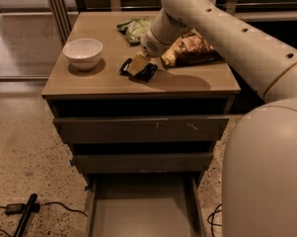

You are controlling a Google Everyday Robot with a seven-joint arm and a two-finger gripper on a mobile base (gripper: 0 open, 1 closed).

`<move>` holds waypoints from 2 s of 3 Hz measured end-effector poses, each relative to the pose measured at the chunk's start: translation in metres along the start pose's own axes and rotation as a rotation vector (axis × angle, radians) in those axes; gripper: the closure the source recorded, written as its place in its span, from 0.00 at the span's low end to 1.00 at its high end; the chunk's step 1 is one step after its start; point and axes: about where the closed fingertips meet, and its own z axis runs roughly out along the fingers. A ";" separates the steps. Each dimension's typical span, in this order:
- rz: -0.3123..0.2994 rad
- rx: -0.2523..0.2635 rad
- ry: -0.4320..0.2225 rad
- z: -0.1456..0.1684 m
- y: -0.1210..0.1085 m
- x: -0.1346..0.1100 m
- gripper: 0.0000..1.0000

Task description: Place rxbar blueberry into bottom drawer

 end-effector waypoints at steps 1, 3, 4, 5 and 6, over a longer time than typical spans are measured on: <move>-0.028 0.067 -0.016 -0.036 -0.001 0.001 1.00; -0.111 0.113 -0.159 -0.112 0.026 0.034 1.00; -0.090 0.108 -0.209 -0.129 0.043 0.075 1.00; -0.103 0.083 -0.229 -0.128 0.084 0.115 1.00; -0.114 0.077 -0.228 -0.126 0.091 0.113 1.00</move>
Offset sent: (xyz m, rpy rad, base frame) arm -0.0514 -0.0687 0.0902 0.0538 -0.2447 0.0201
